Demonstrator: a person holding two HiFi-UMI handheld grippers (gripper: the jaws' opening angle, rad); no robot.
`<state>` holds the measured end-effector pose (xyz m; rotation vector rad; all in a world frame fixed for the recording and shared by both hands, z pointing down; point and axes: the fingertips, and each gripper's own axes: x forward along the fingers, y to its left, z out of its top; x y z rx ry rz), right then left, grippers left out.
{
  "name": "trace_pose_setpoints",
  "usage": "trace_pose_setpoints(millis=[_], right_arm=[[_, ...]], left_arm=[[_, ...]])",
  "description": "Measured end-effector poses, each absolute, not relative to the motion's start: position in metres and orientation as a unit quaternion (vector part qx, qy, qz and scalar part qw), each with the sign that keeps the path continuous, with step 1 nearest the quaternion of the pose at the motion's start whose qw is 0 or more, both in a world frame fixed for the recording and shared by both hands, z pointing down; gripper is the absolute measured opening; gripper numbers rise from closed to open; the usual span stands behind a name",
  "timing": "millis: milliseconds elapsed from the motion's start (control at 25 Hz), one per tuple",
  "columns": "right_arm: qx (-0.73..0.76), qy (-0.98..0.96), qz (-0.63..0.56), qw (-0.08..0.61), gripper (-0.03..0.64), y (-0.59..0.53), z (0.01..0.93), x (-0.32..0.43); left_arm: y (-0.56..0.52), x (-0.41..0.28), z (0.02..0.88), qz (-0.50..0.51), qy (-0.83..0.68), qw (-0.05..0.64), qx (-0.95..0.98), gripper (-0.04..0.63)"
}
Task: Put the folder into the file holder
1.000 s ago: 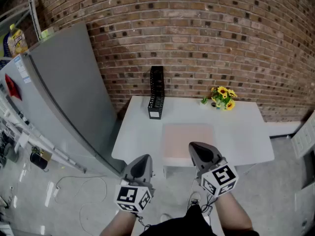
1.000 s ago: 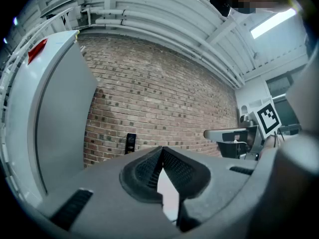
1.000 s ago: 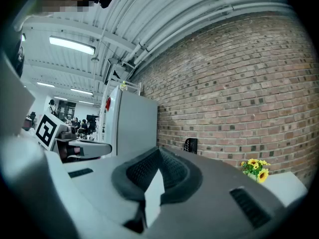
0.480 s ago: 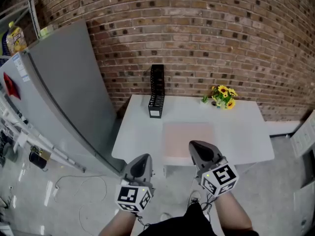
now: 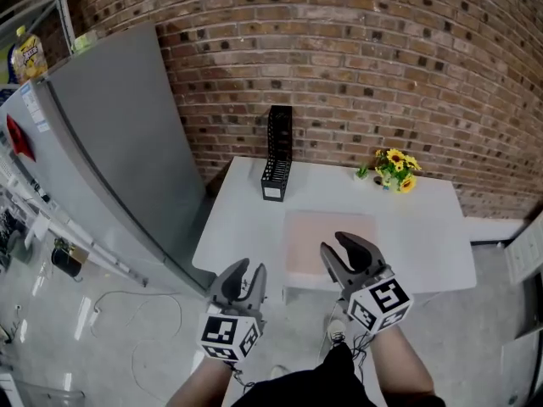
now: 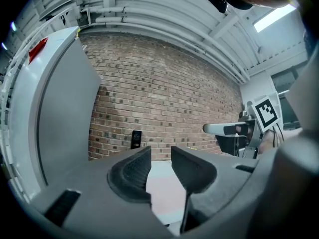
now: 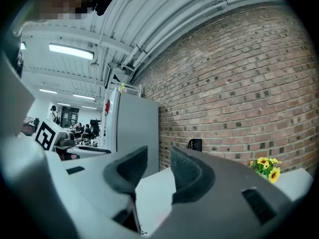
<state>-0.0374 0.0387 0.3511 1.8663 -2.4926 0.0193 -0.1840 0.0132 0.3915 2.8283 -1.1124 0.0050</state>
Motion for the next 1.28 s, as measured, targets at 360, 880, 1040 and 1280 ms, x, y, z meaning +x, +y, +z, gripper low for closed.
trace_pose_setpoints(millis=[360,880,1040,1280], right_arm=[[0.542,-0.84,0.015,0.037,0.231,-0.015,0.357,-0.005],[0.443,-0.893,0.044,0.063,0.291,-0.095,0.387,0.031],[0.412,-0.907,0.054,0.069,0.298,-0.112,0.399,0.037],[0.37,-0.923,0.067,0.075,0.299,-0.132,0.412,0.044]], left_arm=[[-0.021,-0.146,0.398,0.007,-0.409,0.061,0.911,0.235],[-0.061,-0.107,0.422,0.026,-0.486,0.096,0.868,0.245],[-0.066,-0.102,0.433,0.032,-0.515,0.11,0.85,0.247],[-0.068,-0.095,0.445,0.033,-0.556,0.132,0.82,0.248]])
